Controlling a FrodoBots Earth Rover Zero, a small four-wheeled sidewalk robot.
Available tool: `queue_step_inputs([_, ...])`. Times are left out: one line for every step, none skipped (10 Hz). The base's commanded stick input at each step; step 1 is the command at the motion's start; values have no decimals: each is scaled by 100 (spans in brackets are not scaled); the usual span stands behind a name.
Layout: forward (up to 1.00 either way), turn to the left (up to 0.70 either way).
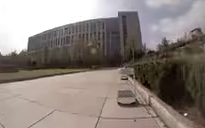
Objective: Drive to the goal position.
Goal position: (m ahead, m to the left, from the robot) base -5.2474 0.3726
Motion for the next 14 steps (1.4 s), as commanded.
queue_step_inputs([0, 70])
queue_step_inputs([0, 70])
queue_step_inputs([0, 70])
queue_step_inputs([0, 70])
queue_step_inputs([0, 70])
queue_step_inputs([0, 70])
queue_step_inputs([0, 70])
queue_step_inputs([0, 70])
queue_step_inputs([0, 70])
queue_step_inputs([0, 70])
queue_step_inputs([0, 70])
queue_step_inputs([0, 70])
queue_step_inputs([0, 70])
queue_step_inputs([0, 70])
